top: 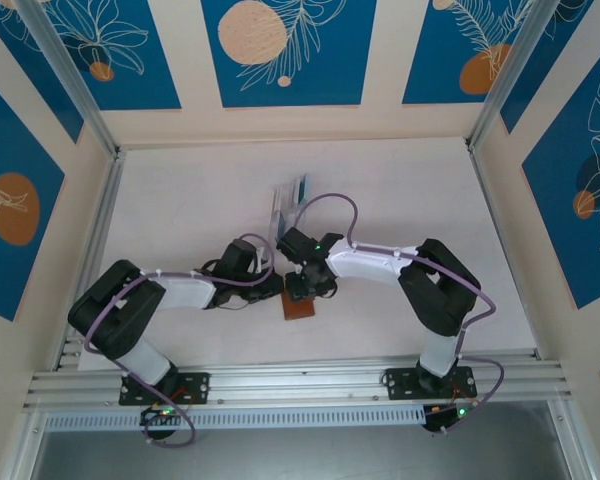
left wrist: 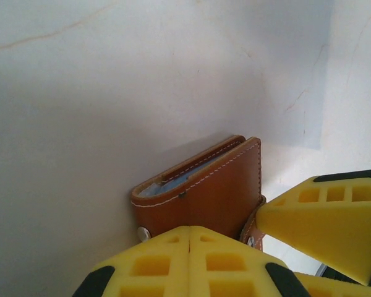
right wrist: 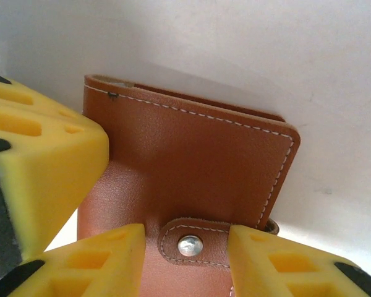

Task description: Put the credit cards into the card holder

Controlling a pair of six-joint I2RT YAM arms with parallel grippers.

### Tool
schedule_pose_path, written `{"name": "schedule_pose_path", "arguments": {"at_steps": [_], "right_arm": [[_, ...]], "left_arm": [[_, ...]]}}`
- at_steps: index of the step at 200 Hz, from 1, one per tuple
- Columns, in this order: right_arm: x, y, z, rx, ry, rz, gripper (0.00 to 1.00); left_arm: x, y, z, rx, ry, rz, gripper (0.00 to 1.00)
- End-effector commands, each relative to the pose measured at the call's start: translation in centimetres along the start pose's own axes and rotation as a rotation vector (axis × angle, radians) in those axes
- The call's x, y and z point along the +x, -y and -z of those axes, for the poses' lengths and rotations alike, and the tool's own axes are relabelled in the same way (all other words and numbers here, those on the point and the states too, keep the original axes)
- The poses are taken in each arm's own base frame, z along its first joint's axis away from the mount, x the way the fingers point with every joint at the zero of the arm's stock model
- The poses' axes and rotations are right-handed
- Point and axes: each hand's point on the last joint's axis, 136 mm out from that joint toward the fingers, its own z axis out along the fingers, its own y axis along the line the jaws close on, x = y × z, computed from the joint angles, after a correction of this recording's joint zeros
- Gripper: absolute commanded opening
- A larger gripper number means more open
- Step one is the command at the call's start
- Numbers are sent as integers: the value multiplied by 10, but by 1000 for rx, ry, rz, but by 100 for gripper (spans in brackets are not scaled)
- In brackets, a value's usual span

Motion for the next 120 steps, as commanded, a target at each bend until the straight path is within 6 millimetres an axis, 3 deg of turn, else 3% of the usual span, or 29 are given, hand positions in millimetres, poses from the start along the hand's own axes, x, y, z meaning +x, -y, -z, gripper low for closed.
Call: {"name": "schedule_pose_path", "arguments": {"at_steps": [1,29,56,86,120], "right_arm": [[7,8,-12,94,-25,7,43],[12,8,-19,121,-39,11,43],[13,14,-20,157,-38,14,29],[8,6,-1,114,-6,27,0],[10,-5,23,-41,-4,1,0]], "left_arm": [[21,-24,-7,-78,-53,0,0],[23,-27,-8,-85,-55,8,0],[25,-32,-10,-98,-52,20,0],[30,-48,-10,-164,-58,34,0],[35,-62,-8,-226,-57,36,0]]}}
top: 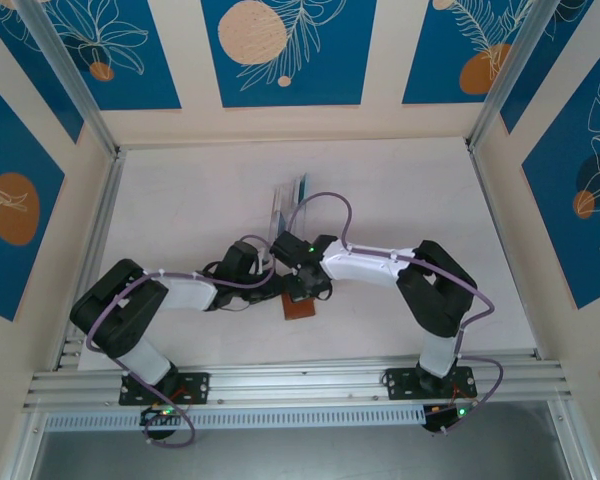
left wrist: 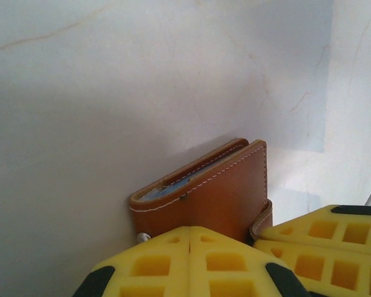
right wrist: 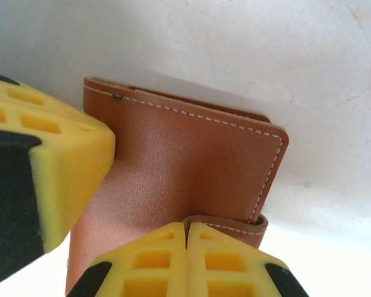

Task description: Put the credit cards into the card holder

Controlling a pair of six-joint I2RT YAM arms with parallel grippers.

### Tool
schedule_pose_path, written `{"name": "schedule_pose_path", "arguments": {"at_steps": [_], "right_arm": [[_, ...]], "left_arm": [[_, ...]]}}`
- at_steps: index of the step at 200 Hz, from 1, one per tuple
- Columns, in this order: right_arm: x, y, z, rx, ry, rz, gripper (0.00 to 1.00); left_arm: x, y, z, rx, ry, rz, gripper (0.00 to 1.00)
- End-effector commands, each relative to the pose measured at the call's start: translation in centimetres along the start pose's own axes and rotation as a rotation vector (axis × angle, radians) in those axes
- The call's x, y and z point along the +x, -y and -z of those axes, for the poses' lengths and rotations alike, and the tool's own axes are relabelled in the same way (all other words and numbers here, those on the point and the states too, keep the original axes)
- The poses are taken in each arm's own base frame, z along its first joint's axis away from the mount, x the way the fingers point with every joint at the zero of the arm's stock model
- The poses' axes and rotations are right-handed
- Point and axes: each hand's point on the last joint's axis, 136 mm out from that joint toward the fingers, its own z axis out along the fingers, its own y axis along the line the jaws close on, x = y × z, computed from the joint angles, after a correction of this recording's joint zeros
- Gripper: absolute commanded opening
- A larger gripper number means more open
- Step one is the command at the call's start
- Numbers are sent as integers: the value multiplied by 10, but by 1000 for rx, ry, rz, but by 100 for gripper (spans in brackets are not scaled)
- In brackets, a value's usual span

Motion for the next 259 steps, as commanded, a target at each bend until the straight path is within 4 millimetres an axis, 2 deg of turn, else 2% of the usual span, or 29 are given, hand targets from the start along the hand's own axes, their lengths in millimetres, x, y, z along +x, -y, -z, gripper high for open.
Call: {"name": "schedule_pose_path", "arguments": {"at_steps": [1,27,46,80,92,104,122,132,140,152,173,196,212,221,237,259], "right_arm": [[10,-5,18,-116,-30,-19,0],[11,6,24,-223,-33,-102,0],[12,20,22,-291,-37,-181,0],[20,49,0,-306,-71,-345,0],[21,58,-5,-290,-70,-405,4],[21,70,-3,-216,-34,-434,19],[19,88,14,-63,44,-434,35],[16,92,28,-1,83,-412,39],[13,91,39,22,106,-384,40],[5,78,58,5,142,-334,39],[-7,37,80,-153,150,-250,26],[-14,-11,81,-414,51,-222,20],[-16,-30,70,-528,-9,-244,19],[-16,-34,61,-553,-34,-260,20],[-12,-27,38,-515,-70,-286,21],[-2,-5,14,-425,-97,-335,23]], "left_arm": [[35,-59,-4,-219,-78,48,0],[37,-64,-3,-238,-76,47,0],[40,-67,-2,-250,-80,42,0],[40,-55,-6,-206,-86,17,0],[40,-52,-7,-196,-85,5,0],[41,-49,-8,-189,-88,-3,0],[42,-47,-8,-187,-89,-5,0],[43,-47,-8,-188,-88,-5,0],[43,-48,-8,-190,-88,-5,0],[44,-49,-8,-191,-90,-4,0],[45,-48,-7,-192,-88,-9,0],[45,-49,-7,-195,-87,-8,0],[46,-50,-7,-198,-86,-7,0],[47,-49,-7,-193,-86,-8,0],[48,-50,-8,-195,-84,-6,0],[49,-51,-8,-198,-87,-6,0]]}}
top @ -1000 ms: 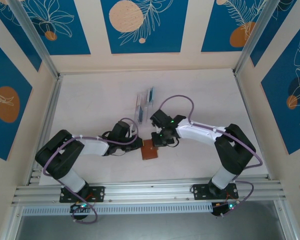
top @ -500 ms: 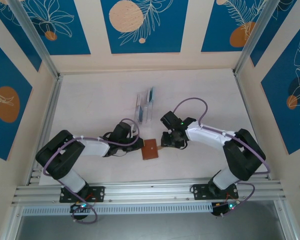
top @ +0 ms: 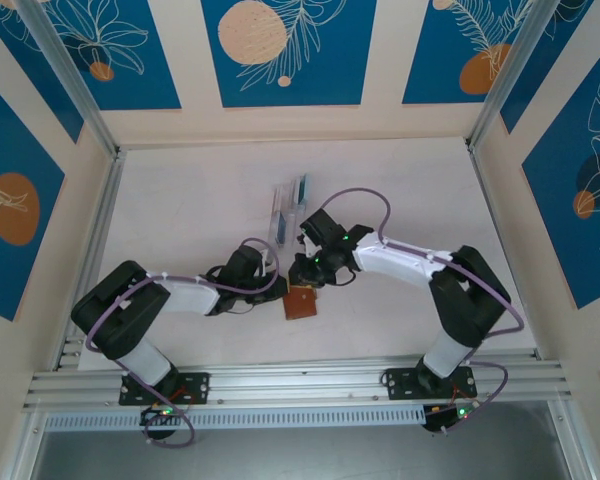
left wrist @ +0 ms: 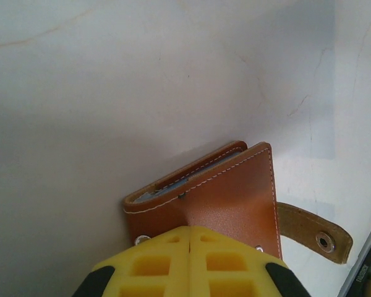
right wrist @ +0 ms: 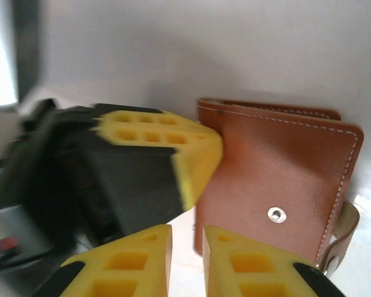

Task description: Put the credit cards into the card holder

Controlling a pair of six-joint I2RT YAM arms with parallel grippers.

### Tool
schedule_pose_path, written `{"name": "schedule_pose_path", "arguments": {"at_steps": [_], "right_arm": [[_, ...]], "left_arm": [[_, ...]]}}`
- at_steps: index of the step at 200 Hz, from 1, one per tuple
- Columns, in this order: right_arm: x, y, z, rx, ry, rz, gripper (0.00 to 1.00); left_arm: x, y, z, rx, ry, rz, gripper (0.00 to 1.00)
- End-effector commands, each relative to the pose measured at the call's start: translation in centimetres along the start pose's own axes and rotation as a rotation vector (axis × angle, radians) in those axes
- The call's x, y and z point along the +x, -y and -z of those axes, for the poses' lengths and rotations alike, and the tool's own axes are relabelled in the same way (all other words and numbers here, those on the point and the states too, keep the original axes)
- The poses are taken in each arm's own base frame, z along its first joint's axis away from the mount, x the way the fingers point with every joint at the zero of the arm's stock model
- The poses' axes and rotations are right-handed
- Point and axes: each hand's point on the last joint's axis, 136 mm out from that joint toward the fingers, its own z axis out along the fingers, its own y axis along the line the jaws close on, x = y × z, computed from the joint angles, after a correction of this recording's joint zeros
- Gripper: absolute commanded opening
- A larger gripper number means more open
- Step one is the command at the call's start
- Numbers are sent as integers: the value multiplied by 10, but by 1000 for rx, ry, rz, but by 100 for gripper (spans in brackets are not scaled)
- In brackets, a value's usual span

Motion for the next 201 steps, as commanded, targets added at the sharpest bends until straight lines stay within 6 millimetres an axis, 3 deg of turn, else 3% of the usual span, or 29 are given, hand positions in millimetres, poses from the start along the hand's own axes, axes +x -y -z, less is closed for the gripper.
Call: {"name": "schedule_pose_path", "arguments": {"at_steps": [1,23,61,97,153,201], "right_arm": [[10,20,-10,18,-49,-67,23],[12,47,-6,103,-30,-102,33],[17,58,-8,115,-43,-114,42],[13,37,-11,5,-57,-91,40],[8,20,4,-36,-26,-41,24],[7,-9,3,-125,-35,25,22]], "left_arm": [[49,-52,-3,-179,-141,35,0],[50,-54,-2,-182,-140,36,0],[53,-56,-2,-186,-143,39,0],[53,-58,-3,-192,-145,40,0],[58,-61,-6,-199,-154,41,0],[54,-47,-7,-147,-143,33,0]]}}
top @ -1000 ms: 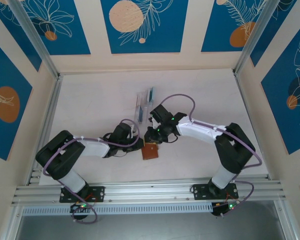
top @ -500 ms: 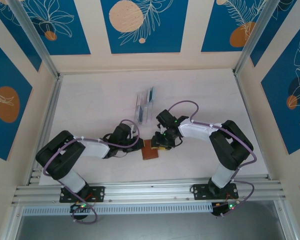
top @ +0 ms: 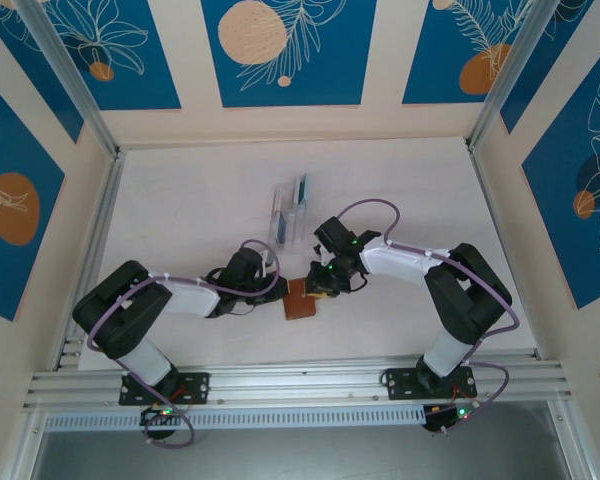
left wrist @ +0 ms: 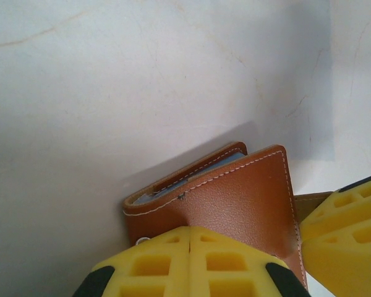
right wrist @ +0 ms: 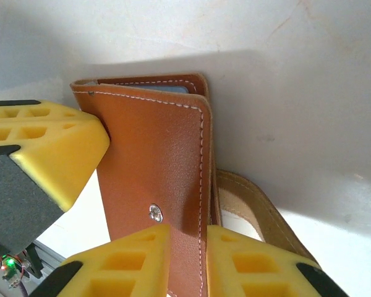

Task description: Put the credit cards into the card holder

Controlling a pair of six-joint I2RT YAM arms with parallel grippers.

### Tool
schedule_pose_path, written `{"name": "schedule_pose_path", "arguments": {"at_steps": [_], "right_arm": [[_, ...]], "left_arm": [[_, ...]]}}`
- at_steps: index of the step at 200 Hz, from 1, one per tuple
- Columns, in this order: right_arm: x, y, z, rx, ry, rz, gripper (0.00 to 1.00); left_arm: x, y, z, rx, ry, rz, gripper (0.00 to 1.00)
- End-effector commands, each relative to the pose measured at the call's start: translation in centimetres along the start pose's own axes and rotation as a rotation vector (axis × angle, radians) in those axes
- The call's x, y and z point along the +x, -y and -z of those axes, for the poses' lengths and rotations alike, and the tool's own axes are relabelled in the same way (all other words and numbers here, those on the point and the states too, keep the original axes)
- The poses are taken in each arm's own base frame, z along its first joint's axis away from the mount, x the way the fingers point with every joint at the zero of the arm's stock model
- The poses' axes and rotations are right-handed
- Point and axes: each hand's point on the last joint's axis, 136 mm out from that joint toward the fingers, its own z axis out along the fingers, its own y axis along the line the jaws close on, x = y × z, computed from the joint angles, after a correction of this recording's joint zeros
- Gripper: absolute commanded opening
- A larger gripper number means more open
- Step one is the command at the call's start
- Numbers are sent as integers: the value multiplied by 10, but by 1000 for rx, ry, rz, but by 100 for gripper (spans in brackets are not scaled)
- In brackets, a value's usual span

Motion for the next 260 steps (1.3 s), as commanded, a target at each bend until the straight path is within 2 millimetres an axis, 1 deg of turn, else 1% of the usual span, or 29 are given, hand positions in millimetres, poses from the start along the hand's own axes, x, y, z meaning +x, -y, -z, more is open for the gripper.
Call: {"name": "schedule_pose_path", "arguments": {"at_steps": [1,10,19,31,37,61,71,92,117,140,160,175,186,191,200,222,232,249,260], "right_arm": [[-1,-53,10,-177,-1,106,22],[-2,-57,8,-186,-1,112,22],[-4,-57,6,-186,-2,106,20],[-5,-56,4,-181,-2,97,15],[-5,-55,4,-177,-2,94,10],[-7,-45,12,-121,43,83,0],[-8,-39,17,-81,68,84,0],[-7,-32,28,-49,98,88,0],[-7,-28,33,-12,112,95,0],[-8,-38,35,-38,108,119,0],[-8,-49,29,-82,73,132,0],[-7,-42,22,-40,50,110,9],[-7,-33,18,-11,49,94,22],[-7,-28,16,7,45,85,25],[-7,-19,12,43,32,67,27],[-2,1,2,105,-2,33,28],[2,10,-1,119,-13,13,30],[6,20,-4,131,-23,-14,34],[8,23,-5,135,-27,-21,36]], "left_arm": [[54,-46,-4,-157,-162,44,0],[52,-42,-4,-144,-158,42,0],[50,-37,-3,-127,-154,41,0],[46,-29,-2,-95,-142,41,0],[45,-25,-1,-81,-139,40,0],[40,-11,2,-35,-130,34,0],[39,-5,3,-18,-132,31,0],[36,5,4,18,-134,23,0],[35,9,4,24,-141,7,0],[37,10,2,35,-145,3,0],[38,11,1,47,-141,19,0],[39,5,1,24,-134,33,0],[40,1,1,14,-134,36,0],[41,0,0,11,-136,38,0],[42,-2,0,7,-141,37,0],[45,-9,-1,-14,-142,39,0],[45,-9,-1,-18,-141,39,0],[46,-11,-1,-27,-144,38,0],[46,-13,-1,-33,-146,34,0]]}}
